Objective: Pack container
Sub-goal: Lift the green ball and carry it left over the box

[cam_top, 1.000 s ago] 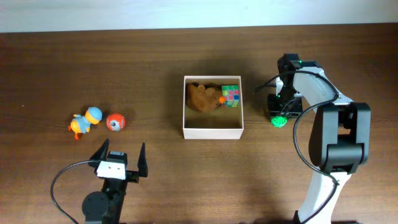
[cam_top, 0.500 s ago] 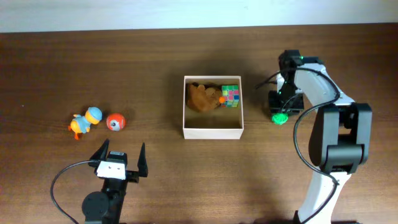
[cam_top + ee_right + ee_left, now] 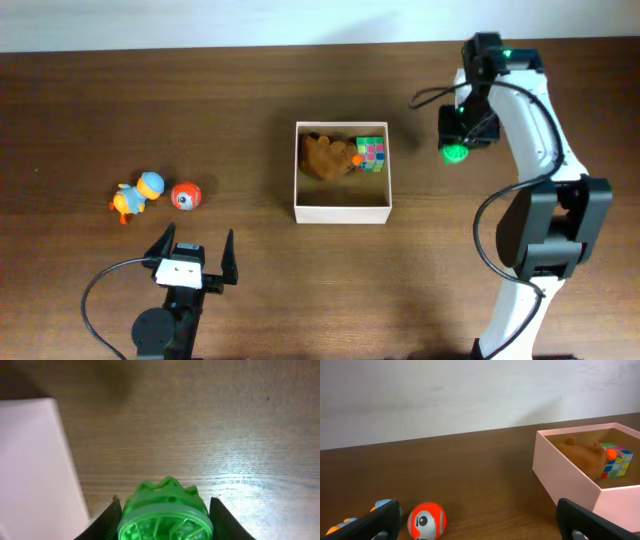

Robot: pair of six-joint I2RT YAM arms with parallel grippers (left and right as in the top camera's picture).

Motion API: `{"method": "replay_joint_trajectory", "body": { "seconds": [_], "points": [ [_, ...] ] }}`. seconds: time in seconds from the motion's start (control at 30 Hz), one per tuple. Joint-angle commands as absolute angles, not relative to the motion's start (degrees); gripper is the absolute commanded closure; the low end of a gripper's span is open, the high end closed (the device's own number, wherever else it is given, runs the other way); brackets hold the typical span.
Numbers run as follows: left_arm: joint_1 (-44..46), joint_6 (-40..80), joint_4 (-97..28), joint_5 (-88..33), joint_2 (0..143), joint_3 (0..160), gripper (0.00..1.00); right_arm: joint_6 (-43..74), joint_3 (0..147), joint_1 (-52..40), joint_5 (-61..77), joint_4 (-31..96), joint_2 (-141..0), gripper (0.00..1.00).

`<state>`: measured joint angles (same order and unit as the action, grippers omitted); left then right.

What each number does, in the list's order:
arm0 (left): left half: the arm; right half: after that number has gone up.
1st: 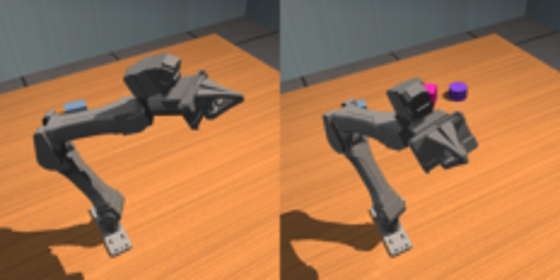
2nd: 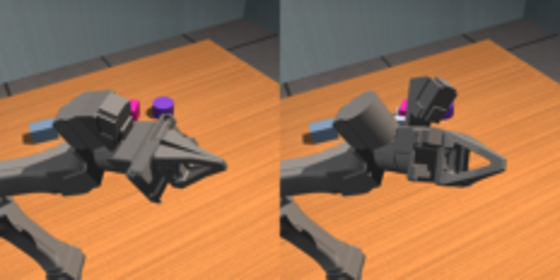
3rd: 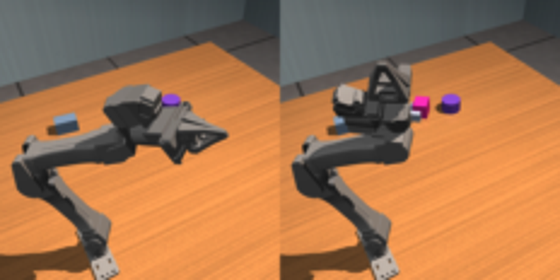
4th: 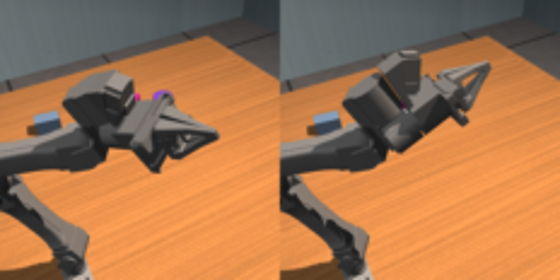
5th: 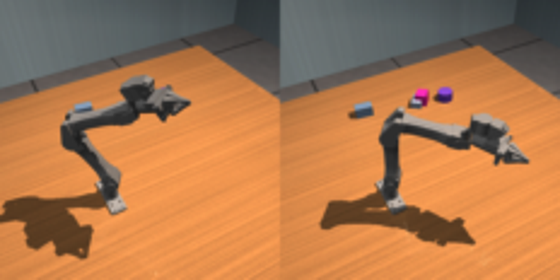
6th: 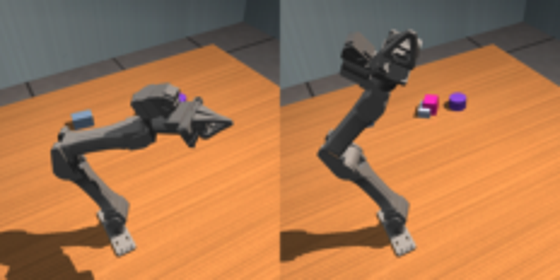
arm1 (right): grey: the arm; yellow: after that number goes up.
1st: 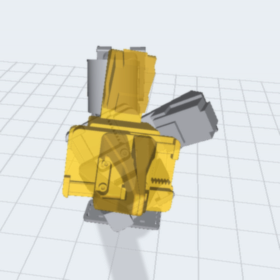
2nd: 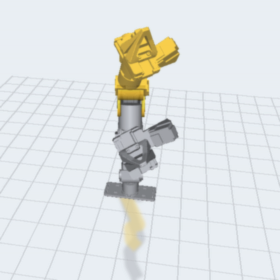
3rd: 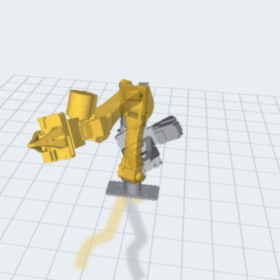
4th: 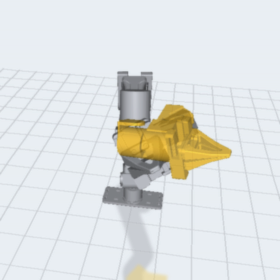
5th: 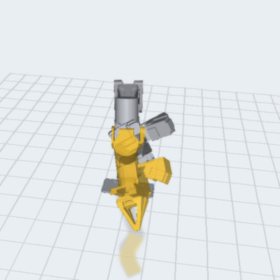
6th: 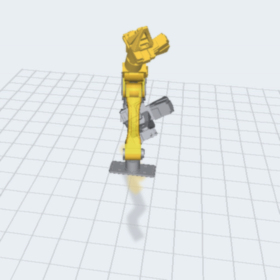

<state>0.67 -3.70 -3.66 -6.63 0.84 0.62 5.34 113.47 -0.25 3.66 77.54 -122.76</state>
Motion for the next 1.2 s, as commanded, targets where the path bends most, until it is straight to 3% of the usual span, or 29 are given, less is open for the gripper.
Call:
{"method": "replay_joint_trajectory", "body": {
  "seconds": [0.0,0.63,1.17],
  "points": [
    [0.3,-4.8,-4.0,-6.7,0.3,0.5,0.01,2.6,118.8,-2.6,7.5,79.4,-122.5,0.65],
    [0.3,-4.8,-4.0,-6.7,0.3,0.5,0.01,0.4,123.3,-22.0,5.3,86.3,-122.5,0.64],
    [0.3,-4.8,-4.0,-6.7,0.3,0.5,0.01,0.4,115.8,-23.6,3.2,84.1,-122.6,0.64]
  ]
}}
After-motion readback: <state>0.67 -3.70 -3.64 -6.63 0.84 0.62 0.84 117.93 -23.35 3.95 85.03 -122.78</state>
